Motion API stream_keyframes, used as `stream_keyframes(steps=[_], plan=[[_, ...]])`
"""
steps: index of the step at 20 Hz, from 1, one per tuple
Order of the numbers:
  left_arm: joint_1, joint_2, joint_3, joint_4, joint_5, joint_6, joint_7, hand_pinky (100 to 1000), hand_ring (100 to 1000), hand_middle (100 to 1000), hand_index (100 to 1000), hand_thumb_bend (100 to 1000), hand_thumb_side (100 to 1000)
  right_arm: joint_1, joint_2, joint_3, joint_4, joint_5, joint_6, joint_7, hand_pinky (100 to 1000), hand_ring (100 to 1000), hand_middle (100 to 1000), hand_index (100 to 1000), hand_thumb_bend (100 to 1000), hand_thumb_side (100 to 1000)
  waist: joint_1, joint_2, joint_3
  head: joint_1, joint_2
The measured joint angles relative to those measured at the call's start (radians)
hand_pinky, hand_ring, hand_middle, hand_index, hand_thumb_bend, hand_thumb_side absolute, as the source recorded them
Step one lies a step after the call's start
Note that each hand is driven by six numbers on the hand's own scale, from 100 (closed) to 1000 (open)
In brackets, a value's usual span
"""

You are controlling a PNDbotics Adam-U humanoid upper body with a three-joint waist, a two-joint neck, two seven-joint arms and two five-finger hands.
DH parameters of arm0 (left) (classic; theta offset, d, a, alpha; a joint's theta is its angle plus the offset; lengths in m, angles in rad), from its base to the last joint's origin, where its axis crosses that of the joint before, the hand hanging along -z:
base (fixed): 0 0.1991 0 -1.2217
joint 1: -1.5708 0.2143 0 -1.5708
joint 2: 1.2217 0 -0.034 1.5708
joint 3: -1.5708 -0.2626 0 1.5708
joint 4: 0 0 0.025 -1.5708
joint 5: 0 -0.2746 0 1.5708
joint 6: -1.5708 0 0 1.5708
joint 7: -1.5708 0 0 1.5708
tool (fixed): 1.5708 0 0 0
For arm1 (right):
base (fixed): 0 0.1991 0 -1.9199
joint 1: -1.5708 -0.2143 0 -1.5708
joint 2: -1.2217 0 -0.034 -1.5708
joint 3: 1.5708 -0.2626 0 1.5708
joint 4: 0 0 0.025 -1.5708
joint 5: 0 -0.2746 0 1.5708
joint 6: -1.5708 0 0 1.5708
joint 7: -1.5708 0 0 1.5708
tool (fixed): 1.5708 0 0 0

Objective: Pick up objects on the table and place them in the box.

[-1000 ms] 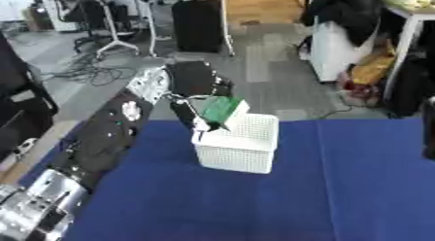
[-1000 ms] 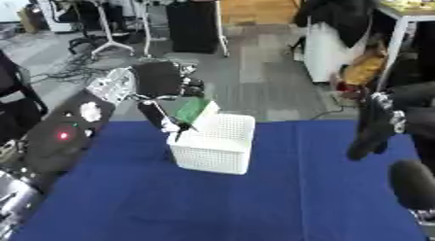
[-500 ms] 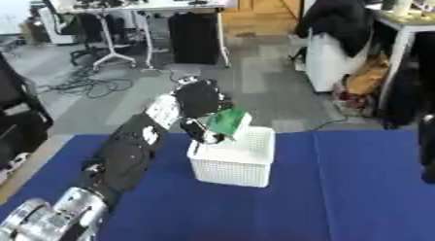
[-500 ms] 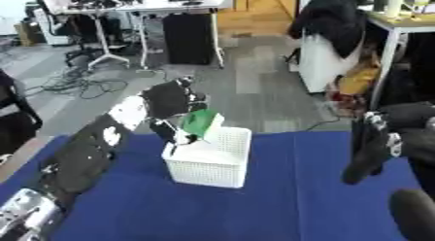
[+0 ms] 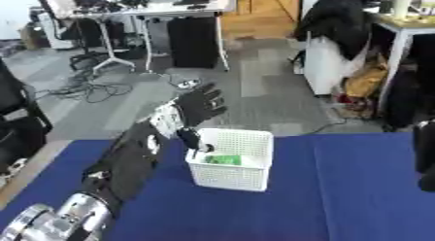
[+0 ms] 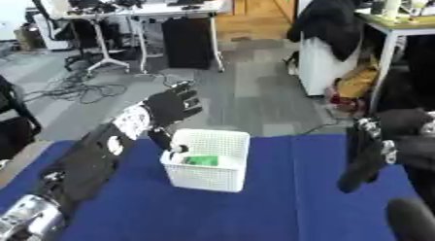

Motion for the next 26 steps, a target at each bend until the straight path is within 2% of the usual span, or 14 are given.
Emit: stream_keyframes(steps=[2, 4, 6, 7, 8, 9, 10, 11, 12, 13, 16, 18, 22, 26], plan=[[0.058, 0.051, -0.016, -0.059, 0.166, -0.050, 0.008, 789, 807, 862, 850, 120, 1000, 0.003, -0.012, -0.003, 0.000, 0.006, 0.002, -0.002, 209, 290, 248, 437, 230, 954, 0.001, -0.005, 0.016, -0.025, -0.011], [0.138, 0.113, -0.054, -0.167, 0.355, -0.096, 0.000, 781, 806, 862, 849, 119, 1000, 0.011, -0.024, -0.007, 0.000, 0.011, 0.004, -0.004, 209, 290, 253, 437, 230, 954, 0.001, -0.009, 0.034, -0.041, -0.020], [0.221, 0.171, -0.095, -0.313, 0.543, -0.116, -0.031, 677, 779, 848, 840, 120, 1000, 0.017, -0.038, -0.012, 0.000, 0.017, 0.007, -0.007, 209, 291, 268, 436, 230, 956, -0.001, -0.015, 0.049, -0.058, -0.034], [0.269, 0.194, -0.107, -0.395, 0.632, -0.113, -0.051, 624, 764, 843, 835, 123, 1000, 0.021, -0.046, -0.016, 0.000, 0.022, 0.008, -0.010, 209, 292, 273, 436, 230, 957, -0.002, -0.018, 0.062, -0.069, -0.045], [0.323, 0.211, -0.112, -0.484, 0.718, -0.102, -0.072, 624, 764, 843, 835, 123, 1000, 0.023, -0.054, -0.020, 0.000, 0.025, 0.010, -0.013, 209, 292, 273, 436, 230, 957, -0.005, -0.021, 0.076, -0.080, -0.059], [0.380, 0.224, -0.112, -0.573, 0.798, -0.085, -0.097, 539, 738, 832, 819, 131, 1000, 0.027, -0.062, -0.024, 0.000, 0.031, 0.012, -0.017, 208, 292, 280, 436, 230, 959, -0.011, -0.024, 0.089, -0.089, -0.072], [0.435, 0.229, -0.106, -0.663, 0.873, -0.063, -0.125, 539, 738, 832, 819, 131, 1000, 0.031, -0.070, -0.029, 0.000, 0.036, 0.013, -0.022, 208, 292, 280, 436, 230, 959, -0.019, -0.027, 0.101, -0.095, -0.088], [0.488, 0.228, -0.095, -0.751, 0.940, -0.040, -0.154, 483, 708, 814, 807, 138, 992, 0.035, -0.077, -0.034, 0.000, 0.041, 0.015, -0.027, 208, 293, 284, 436, 230, 960, -0.027, -0.029, 0.113, -0.099, -0.104], [0.537, 0.218, -0.078, -0.838, 1.000, -0.015, -0.184, 500, 720, 821, 811, 136, 996, 0.039, -0.083, -0.039, 0.000, 0.047, 0.016, -0.032, 208, 293, 283, 436, 230, 959, -0.033, -0.032, 0.125, -0.107, -0.119], [0.577, 0.203, -0.060, -0.920, 1.051, 0.009, -0.214, 460, 692, 808, 807, 149, 984, 0.042, -0.088, -0.043, 0.000, 0.052, 0.018, -0.038, 207, 293, 288, 436, 230, 962, -0.039, -0.034, 0.134, -0.115, -0.134], [0.653, 0.148, -0.009, -1.128, 1.164, 0.075, -0.285, 459, 688, 807, 807, 154, 984, 0.055, -0.104, -0.055, 0.000, 0.068, 0.022, -0.053, 206, 293, 294, 436, 230, 964, -0.052, -0.040, 0.165, -0.161, -0.192], [0.677, 0.124, 0.014, -1.225, 1.210, 0.112, -0.322, 448, 680, 802, 802, 155, 979, 0.056, -0.115, -0.059, 0.000, 0.076, 0.023, -0.061, 204, 291, 297, 436, 230, 966, -0.061, -0.042, 0.178, -0.200, -0.239], [0.681, 0.099, 0.031, -1.328, 1.257, 0.158, -0.372, 447, 680, 802, 802, 156, 977, 0.072, -0.137, -0.062, 0.000, 0.086, 0.022, -0.069, 203, 300, 299, 436, 229, 968, -0.064, -0.043, 0.191, -0.254, -0.326], [0.681, 0.088, 0.030, -1.375, 1.280, 0.166, -0.398, 450, 678, 799, 794, 155, 973, 0.073, -0.144, -0.061, 0.001, 0.092, 0.017, -0.071, 203, 302, 301, 438, 230, 967, -0.064, -0.043, 0.195, -0.269, -0.375]])
